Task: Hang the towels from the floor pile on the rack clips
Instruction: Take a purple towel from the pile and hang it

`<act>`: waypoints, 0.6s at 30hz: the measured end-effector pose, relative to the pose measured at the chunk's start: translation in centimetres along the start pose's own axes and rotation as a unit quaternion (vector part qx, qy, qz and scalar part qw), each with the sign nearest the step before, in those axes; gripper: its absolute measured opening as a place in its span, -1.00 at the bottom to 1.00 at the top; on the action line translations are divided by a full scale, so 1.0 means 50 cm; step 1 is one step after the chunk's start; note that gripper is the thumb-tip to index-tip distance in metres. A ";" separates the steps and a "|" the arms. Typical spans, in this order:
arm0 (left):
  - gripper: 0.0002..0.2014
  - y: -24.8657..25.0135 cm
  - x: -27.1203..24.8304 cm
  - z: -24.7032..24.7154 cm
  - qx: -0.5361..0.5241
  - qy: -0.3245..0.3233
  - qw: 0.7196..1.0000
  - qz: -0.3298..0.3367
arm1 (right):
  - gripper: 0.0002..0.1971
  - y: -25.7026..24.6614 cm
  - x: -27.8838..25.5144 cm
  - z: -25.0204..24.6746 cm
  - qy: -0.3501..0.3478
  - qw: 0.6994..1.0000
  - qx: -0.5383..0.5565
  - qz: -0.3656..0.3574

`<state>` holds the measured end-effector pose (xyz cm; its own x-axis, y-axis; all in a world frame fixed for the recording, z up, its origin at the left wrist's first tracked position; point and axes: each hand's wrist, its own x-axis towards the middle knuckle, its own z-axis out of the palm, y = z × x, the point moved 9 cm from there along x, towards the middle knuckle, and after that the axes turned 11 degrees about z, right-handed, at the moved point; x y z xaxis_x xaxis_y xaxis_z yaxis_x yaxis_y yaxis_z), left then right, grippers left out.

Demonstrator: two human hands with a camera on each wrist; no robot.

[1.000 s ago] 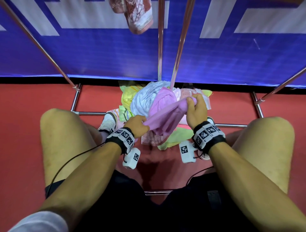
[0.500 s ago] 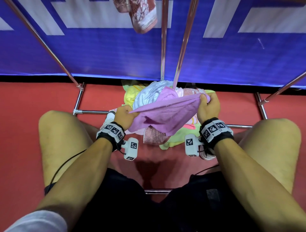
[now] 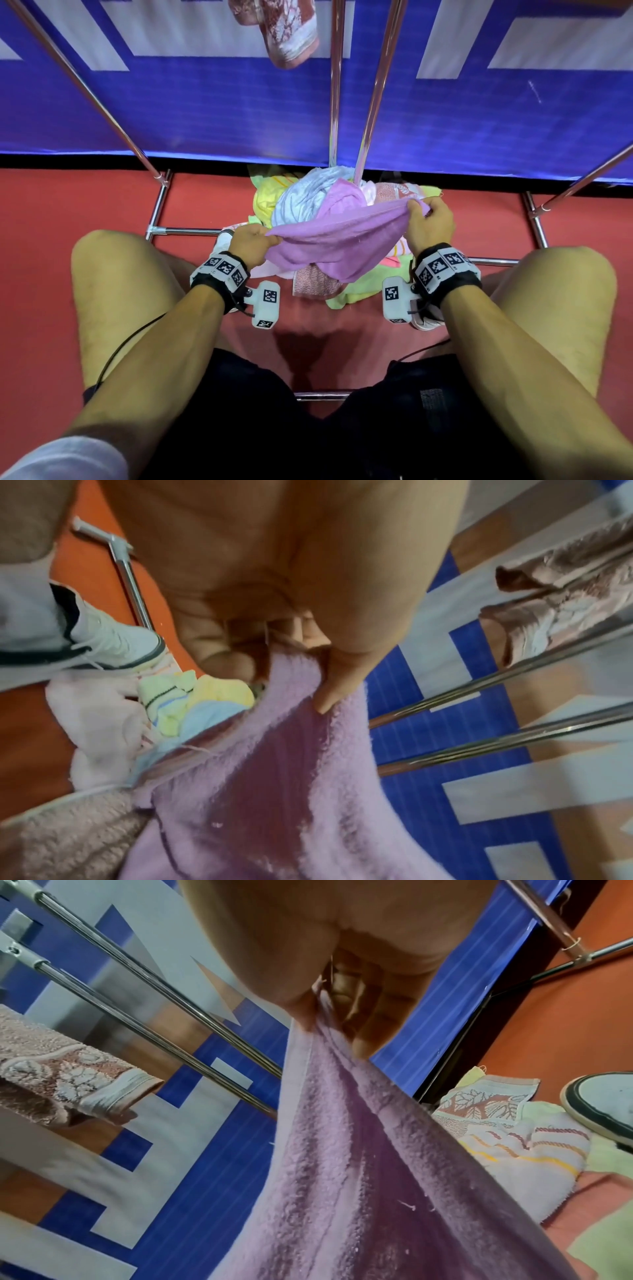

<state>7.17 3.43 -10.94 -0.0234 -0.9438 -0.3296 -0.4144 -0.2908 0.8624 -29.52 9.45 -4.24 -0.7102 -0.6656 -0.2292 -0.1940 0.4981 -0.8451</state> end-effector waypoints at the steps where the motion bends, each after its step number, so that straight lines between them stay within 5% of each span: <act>1: -0.75 0.005 0.000 0.006 -0.036 -0.001 0.999 -0.005 | -0.74 0.003 0.001 0.001 -0.001 1.000 -0.004 0.005; 6: -0.83 0.003 -0.010 0.012 -0.193 0.025 0.979 -0.067 | -0.73 0.004 -0.007 0.018 -0.025 0.999 -0.023 0.020; 10: -0.86 0.022 -0.013 0.022 -0.231 0.021 0.972 -0.043 | -0.93 -0.003 -0.019 0.029 -0.050 0.997 -0.053 0.021; 18: -0.89 0.078 -0.045 0.090 -0.222 -0.080 0.972 -0.002 | -0.66 -0.037 -0.107 0.121 -0.260 0.966 -0.007 -0.008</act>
<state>1.50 5.12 -8.54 -0.1783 -0.9167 -0.3575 0.0171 -0.3662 0.9304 -21.26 8.72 -4.40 -0.2725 -0.8605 -0.4305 -0.2139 0.4904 -0.8448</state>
